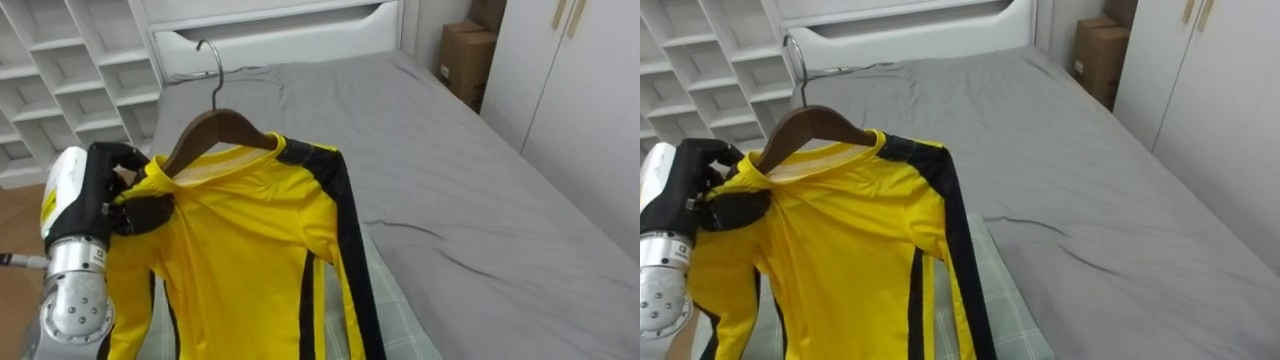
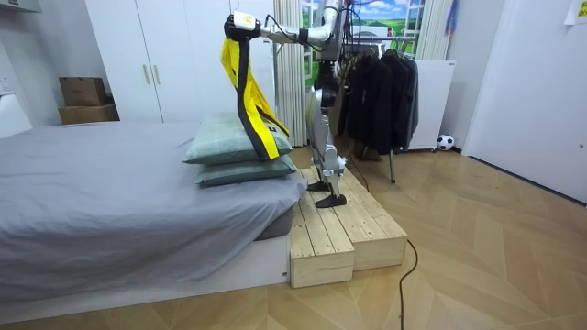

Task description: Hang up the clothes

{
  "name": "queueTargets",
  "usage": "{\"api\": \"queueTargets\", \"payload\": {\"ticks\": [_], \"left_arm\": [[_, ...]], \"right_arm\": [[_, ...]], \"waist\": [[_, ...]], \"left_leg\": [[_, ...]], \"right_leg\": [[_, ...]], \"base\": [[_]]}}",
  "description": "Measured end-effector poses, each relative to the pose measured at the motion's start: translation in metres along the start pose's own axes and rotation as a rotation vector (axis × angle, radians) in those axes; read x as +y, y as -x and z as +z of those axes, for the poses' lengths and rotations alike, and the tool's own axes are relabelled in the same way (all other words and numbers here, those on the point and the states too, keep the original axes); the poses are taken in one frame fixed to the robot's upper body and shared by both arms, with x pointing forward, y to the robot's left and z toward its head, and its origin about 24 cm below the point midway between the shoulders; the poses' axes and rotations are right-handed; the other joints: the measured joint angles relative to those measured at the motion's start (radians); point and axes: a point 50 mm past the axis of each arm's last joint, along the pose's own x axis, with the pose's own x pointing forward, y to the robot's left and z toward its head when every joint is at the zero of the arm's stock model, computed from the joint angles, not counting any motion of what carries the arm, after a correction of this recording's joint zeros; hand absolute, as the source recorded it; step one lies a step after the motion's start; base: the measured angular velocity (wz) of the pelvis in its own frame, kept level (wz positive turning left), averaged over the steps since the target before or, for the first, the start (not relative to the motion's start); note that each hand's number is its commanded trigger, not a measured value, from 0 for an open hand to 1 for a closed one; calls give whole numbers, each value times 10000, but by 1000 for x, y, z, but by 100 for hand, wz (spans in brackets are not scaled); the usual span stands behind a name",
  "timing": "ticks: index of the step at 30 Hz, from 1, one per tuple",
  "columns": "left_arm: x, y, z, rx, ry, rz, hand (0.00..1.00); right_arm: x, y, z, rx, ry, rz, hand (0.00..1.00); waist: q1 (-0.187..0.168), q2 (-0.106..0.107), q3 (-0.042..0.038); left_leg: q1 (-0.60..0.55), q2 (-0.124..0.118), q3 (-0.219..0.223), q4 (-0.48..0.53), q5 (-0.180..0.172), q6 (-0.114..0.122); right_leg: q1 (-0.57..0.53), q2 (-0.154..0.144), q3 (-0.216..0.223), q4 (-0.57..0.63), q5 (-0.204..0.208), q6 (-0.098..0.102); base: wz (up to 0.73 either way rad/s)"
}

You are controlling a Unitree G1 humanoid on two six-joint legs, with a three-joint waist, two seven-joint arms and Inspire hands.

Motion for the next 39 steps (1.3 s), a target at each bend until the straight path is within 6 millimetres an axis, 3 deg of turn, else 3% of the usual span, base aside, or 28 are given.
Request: {"api": "queueTargets", "payload": {"ticks": [4,6,10,15,21,27,39], "left_arm": [[1,2,-3,94,-53,65,100],[1,2,-3,97,-56,80,100],[2,1,-3,137,96,96,100],[3,1,-4,153,240,205,100],[4,6,-4,85,166,243,100],[4,9,-5,54,37,189,100],[1,11,-2,-287,169,-41,100]], "right_arm": [[-16,-1,19,-753,-676,-1032,0],[-32,1,38,-1633,-982,-1870,0],[-57,8,66,-3076,-506,-3289,0],[-83,36,116,-5782,342,-5822,0],[-96,71,153,-8045,51,-7311,0],[-93,113,184,-10472,194,-7928,0],[-83,150,207,-12709,475,-7059,0]], "waist": [[-24,12,10],[-54,13,10],[-1,8,13],[-23,-96,36],[36,-208,-4],[105,-233,-24],[327,-124,9]], "left_leg": [[-14,1,20,-1,0,0],[-3,4,20,-8,0,0],[3,4,44,-50,0,-1],[-13,5,59,-55,3,-5],[-30,-2,66,-85,3,-5],[48,18,25,-71,2,-5],[171,8,23,-85,2,-5]], "right_leg": [[-11,-12,-46,-6,1,1],[15,-9,-67,-21,2,1],[-46,2,-28,22,-4,0],[-65,5,-21,18,-6,-2],[-72,-7,-30,-15,-6,2],[-9,10,-19,1,-5,1],[92,0,19,4,-6,2]], "base": [[0],[0],[-2],[-1],[0],[-2],[0]]}}
